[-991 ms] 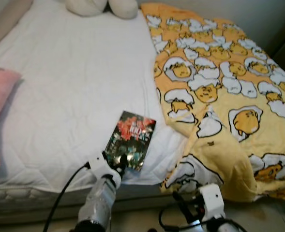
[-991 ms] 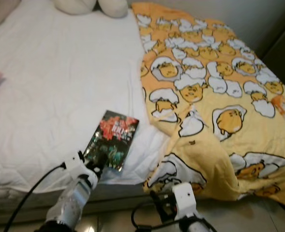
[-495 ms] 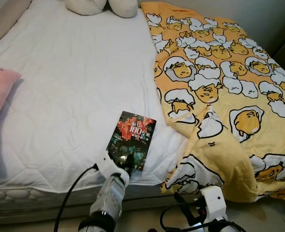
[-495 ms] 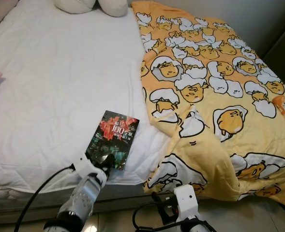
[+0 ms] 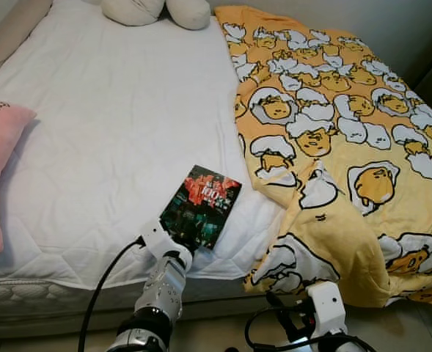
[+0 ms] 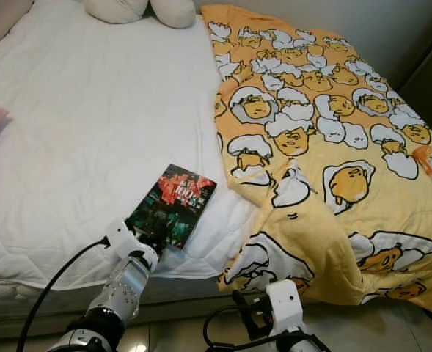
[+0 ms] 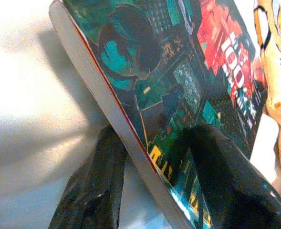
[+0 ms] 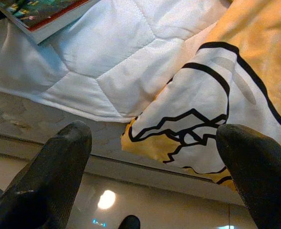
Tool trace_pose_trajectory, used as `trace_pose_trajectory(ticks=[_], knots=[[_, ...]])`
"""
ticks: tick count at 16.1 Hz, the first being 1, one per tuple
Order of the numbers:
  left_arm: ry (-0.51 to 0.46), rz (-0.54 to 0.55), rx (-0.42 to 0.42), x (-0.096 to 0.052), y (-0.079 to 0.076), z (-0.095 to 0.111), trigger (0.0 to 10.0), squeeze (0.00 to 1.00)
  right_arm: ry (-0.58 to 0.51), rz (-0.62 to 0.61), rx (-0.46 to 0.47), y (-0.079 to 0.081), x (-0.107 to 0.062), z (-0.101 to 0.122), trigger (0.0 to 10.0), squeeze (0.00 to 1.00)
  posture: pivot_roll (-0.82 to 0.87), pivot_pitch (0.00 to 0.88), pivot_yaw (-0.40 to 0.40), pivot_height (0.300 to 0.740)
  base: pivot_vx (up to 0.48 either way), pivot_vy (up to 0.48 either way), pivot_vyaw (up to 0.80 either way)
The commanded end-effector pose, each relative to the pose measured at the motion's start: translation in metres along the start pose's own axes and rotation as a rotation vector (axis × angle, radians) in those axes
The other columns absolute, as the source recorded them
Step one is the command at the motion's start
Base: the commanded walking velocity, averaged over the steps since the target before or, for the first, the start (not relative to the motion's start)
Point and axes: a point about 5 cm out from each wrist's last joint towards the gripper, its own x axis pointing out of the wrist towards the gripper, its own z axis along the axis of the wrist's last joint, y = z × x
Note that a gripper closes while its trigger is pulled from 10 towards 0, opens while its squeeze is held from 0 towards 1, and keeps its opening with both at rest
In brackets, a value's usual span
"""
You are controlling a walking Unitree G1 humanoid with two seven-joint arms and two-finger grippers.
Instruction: Clean up the room
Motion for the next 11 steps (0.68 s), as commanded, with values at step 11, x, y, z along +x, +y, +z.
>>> trace_pose_trajectory(ticks=[11], knots=[[0.016, -0.087, -0.070, 0.011, -0.028, 0.005, 0.0, 0.00, -0.009, -0.055, 0.014, -0.008, 0.000, 0.001, 10.0, 0.00, 0.01, 0.129, -0.092, 0.740, 0.000, 0.000, 0.00]])
